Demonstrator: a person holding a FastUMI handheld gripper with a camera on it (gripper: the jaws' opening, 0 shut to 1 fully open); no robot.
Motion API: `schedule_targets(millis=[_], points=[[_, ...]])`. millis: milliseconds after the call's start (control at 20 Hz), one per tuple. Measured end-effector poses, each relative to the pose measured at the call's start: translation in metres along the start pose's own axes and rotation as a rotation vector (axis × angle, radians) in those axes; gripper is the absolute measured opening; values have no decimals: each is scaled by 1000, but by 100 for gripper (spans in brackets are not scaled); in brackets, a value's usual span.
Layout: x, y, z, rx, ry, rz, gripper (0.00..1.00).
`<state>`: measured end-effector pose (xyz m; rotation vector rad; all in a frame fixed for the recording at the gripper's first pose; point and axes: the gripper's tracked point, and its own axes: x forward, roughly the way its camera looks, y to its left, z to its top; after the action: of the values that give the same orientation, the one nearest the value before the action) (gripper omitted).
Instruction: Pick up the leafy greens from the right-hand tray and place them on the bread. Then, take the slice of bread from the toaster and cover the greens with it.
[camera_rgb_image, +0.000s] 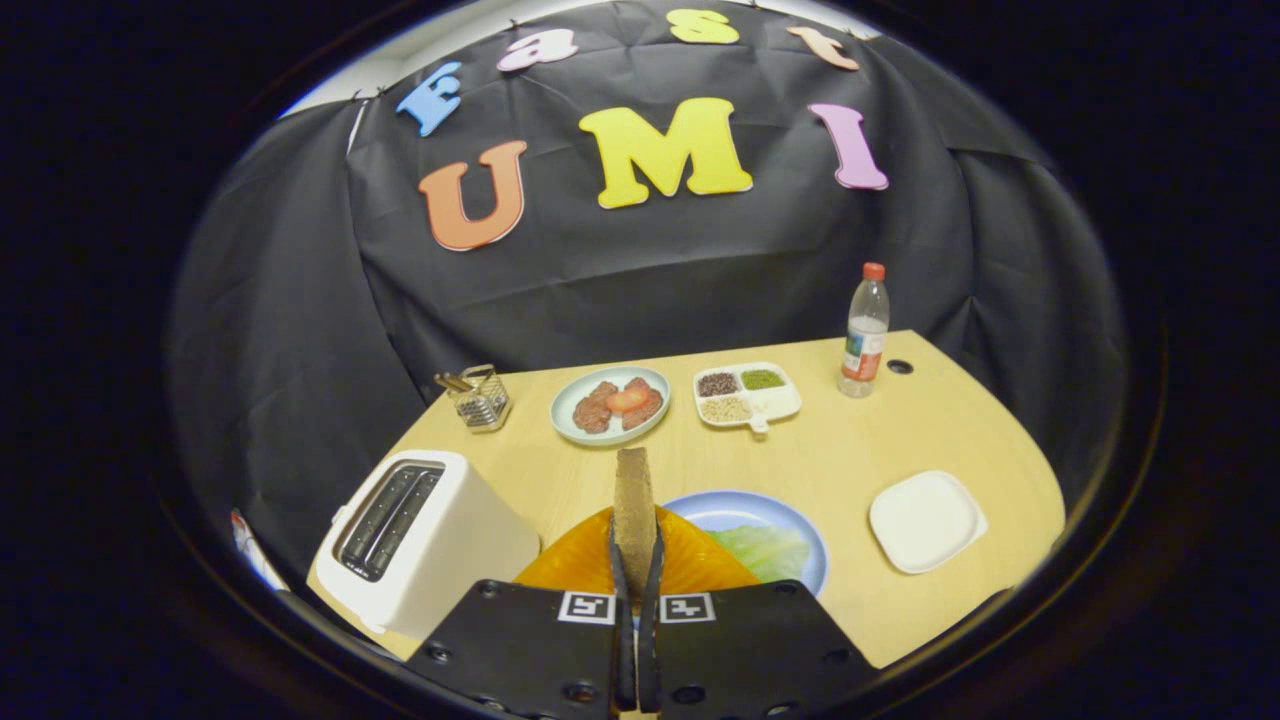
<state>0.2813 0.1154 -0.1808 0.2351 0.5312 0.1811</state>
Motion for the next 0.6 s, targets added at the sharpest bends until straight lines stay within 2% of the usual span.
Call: schedule_targets(millis=[150,300,600], points=[[16,-17,-13,59,9,6,2],[34,-34,-33,97,71,7,2],[42,-67,-42,63,87,-40,3]])
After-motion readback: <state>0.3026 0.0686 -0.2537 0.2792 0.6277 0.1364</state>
